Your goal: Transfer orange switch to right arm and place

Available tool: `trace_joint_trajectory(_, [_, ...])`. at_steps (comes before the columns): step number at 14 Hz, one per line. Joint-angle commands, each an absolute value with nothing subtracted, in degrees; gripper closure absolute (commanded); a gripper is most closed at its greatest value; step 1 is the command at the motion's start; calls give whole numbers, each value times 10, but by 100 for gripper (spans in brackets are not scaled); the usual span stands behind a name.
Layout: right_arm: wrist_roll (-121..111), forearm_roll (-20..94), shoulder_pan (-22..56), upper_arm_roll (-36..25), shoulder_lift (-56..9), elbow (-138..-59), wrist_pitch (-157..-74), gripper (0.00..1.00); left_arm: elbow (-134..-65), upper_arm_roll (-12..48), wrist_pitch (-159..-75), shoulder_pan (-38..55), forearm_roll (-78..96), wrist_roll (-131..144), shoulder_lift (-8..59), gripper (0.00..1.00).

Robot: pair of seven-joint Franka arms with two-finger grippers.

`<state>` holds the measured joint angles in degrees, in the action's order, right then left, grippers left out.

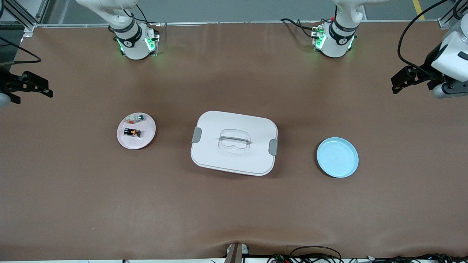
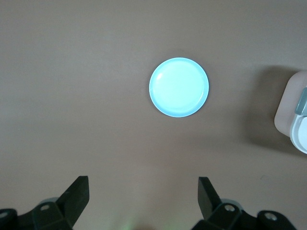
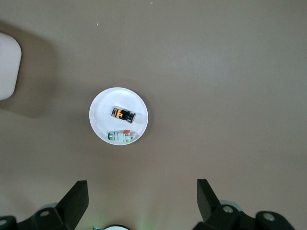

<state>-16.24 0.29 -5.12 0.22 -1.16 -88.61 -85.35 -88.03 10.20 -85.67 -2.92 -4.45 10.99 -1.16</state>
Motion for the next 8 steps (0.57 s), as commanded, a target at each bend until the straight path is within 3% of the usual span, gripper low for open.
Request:
trace_joint_trajectory(1, [-151,-3,-55,11,-29,-853,-842,0,-889,100,-862,-31,-36,98,-24,0])
trace_joint_trajectory(8, [-151,-40,-58,11,-22,-853,-855,0,-889,101,-862,-31,-36,98,-25,0])
